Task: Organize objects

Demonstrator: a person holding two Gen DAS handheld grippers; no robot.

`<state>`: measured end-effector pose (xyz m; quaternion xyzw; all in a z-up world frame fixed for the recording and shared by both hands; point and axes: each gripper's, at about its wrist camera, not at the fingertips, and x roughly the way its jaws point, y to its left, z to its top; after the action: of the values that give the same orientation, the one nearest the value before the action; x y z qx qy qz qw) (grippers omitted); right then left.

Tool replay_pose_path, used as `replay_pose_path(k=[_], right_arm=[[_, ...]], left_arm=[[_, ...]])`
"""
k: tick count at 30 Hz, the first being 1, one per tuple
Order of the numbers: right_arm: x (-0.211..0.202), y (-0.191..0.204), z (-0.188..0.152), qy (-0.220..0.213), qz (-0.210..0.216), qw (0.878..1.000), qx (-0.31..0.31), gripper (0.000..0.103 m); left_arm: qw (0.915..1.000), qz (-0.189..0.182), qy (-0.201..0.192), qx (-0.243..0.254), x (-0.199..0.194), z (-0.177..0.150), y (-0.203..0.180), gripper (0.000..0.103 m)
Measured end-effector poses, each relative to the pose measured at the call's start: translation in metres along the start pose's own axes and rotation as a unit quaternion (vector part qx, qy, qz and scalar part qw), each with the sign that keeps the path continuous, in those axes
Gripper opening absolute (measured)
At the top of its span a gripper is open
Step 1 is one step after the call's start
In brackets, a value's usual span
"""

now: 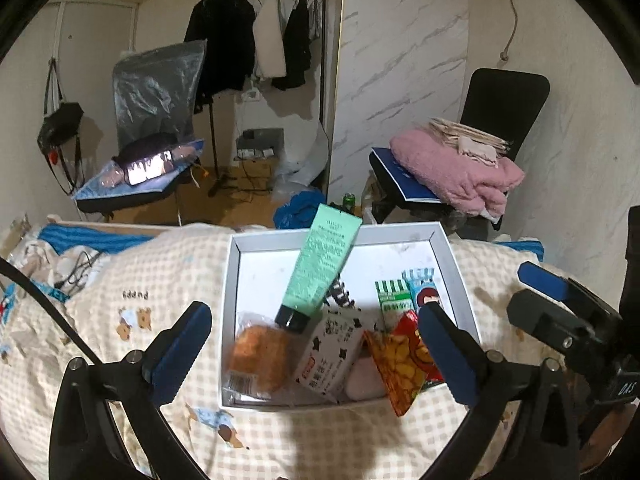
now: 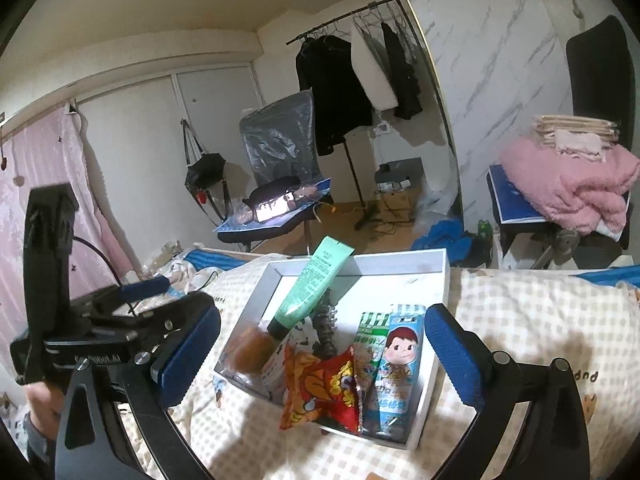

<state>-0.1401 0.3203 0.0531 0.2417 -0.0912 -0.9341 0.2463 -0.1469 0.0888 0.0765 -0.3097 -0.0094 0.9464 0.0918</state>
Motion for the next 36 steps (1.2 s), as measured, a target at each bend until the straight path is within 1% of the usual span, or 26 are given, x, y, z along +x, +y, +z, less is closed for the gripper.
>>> replay_pose_path(k=[5,7,9,14,20,24,27,33,36], right_arm=[[0.006,0.003,-0.004,0.02,0.008,1.0,0.004,0.102],[0.007,0.004,-0.005,0.027,0.013,1.0,0.005,0.102],[0.005,0.006,-0.004,0.025,0.021,0.999,0.004,0.102],[0.004,0.004,-0.004,0.027,0.024,0.999,0.012,0.102],[0.007,0.001,-0.005,0.033,0.018,0.999,0.017,0.102],[0.006,0.002,-0.005,0.033,0.023,0.999,0.016,0.102],[0.005,0.004,-0.006,0.032,0.024,0.999,0.01,0.102],[0.007,0.005,-0.006,0.034,0.022,0.999,0.009,0.102],[0.007,0.005,-0.007,0.034,0.021,0.999,0.01,0.102]], left_arm=[[0.999,-0.027,0.004,-0.034,0.004,-0.01,0.009,0.103],[0.9991,-0.021,0.012,-0.036,0.007,-0.011,0.009,0.103],[0.9992,-0.019,0.012,-0.034,0.006,-0.011,0.008,0.103],[0.9988,-0.029,0.01,-0.037,0.003,-0.01,0.007,0.103],[0.9983,-0.035,0.015,-0.044,0.004,-0.01,0.008,0.103],[0.9985,-0.029,0.015,-0.044,0.004,-0.01,0.008,0.103],[0.9986,-0.02,0.021,-0.045,0.008,-0.011,0.009,0.103],[0.9977,-0.032,0.031,-0.051,0.012,-0.014,0.01,0.103],[0.998,-0.025,0.039,-0.044,0.014,-0.015,0.008,0.103]])
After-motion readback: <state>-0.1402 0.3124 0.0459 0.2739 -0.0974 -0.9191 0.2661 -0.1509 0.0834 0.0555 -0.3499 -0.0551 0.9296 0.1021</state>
